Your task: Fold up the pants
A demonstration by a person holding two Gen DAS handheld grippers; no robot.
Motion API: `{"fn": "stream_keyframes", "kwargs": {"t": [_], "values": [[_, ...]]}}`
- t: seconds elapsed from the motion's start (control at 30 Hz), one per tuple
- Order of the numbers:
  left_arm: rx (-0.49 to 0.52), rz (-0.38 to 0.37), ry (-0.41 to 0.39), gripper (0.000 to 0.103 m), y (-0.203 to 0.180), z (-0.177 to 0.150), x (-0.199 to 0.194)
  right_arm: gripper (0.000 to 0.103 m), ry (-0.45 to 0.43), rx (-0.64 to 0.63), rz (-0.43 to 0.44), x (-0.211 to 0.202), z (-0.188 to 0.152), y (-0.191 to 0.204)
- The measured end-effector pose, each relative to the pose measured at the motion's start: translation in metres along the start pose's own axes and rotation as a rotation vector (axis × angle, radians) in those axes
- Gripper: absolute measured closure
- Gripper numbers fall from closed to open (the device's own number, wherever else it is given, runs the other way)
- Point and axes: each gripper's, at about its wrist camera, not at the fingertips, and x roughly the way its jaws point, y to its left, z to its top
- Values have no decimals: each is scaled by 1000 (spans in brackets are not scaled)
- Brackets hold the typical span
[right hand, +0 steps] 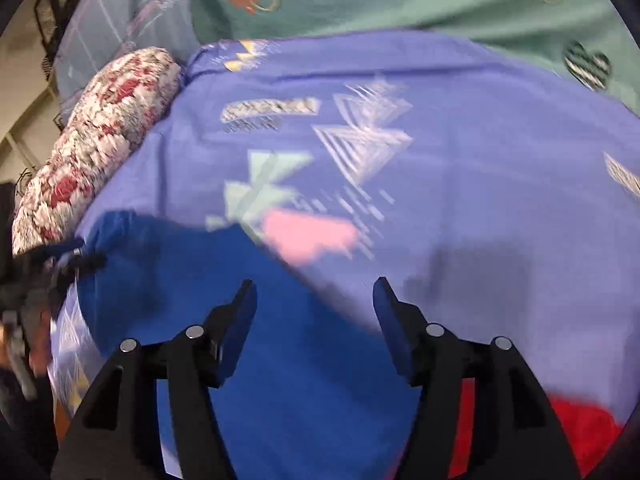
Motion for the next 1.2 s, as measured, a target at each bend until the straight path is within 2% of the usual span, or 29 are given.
{"fn": "stream_keyframes", "kwargs": {"t": [0.1,0.13,0.17,0.2,0.23,0.27,0.3,0.33,0.37,0.4,0.43,0.47,0.57,0.7,0.77,0.87,0.9,1.0,1.13,1.2], "values": [[-67,-11,63,2,18,-7,20,42,65,127,88,-32,-52,-55],[-66,4,61,2,19,-10,23,42,71,149,84,-36,-65,-68],[-55,26,54,2,19,-12,26,42,81,166,2,-41,-81,-90],[-36,50,47,2,18,-13,31,51,83,184,-78,-45,-88,-106],[-29,69,60,2,18,-15,36,64,58,244,-125,-55,-95,-131],[-20,90,69,2,17,-15,39,75,24,317,-95,-65,-100,-150],[-12,103,70,2,14,-14,39,75,-38,418,-101,-83,-104,-172],[-6,118,72,2,11,-14,35,70,-115,478,-121,-100,-107,-183],[-8,121,73,2,10,-13,32,63,-151,491,-143,-109,-107,-183],[-19,107,76,2,9,-12,26,41,-196,489,-181,-121,-107,-180],[-31,90,74,2,10,-13,21,34,-230,478,-220,-130,-107,-173],[-43,72,65,2,10,-13,15,32,-266,470,-219,-138,-109,-166],[-57,51,37,2,10,-17,4,29,-294,574,-116,-155,-123,-165],[-55,104,123,2,14,-24,33,26,-170,656,-111,-155,-147,-182],[-55,117,117,2,12,-26,34,26,-135,677,-73,-150,-160,-183],[-49,130,120,2,7,-24,30,26,-96,694,-89,-140,-176,-187],[-66,133,117,2,6,-23,27,26,-85,708,-65,-134,-179,-189],[-92,96,78,2,5,-18,10,26,-76,738,24,-123,-180,-188],[-104,4,46,2,-5,-22,-12,26,-70,725,18,-113,-171,-181],[-82,-9,46,2,-12,-26,-11,26,-69,732,20,-108,-168,-182]]}}
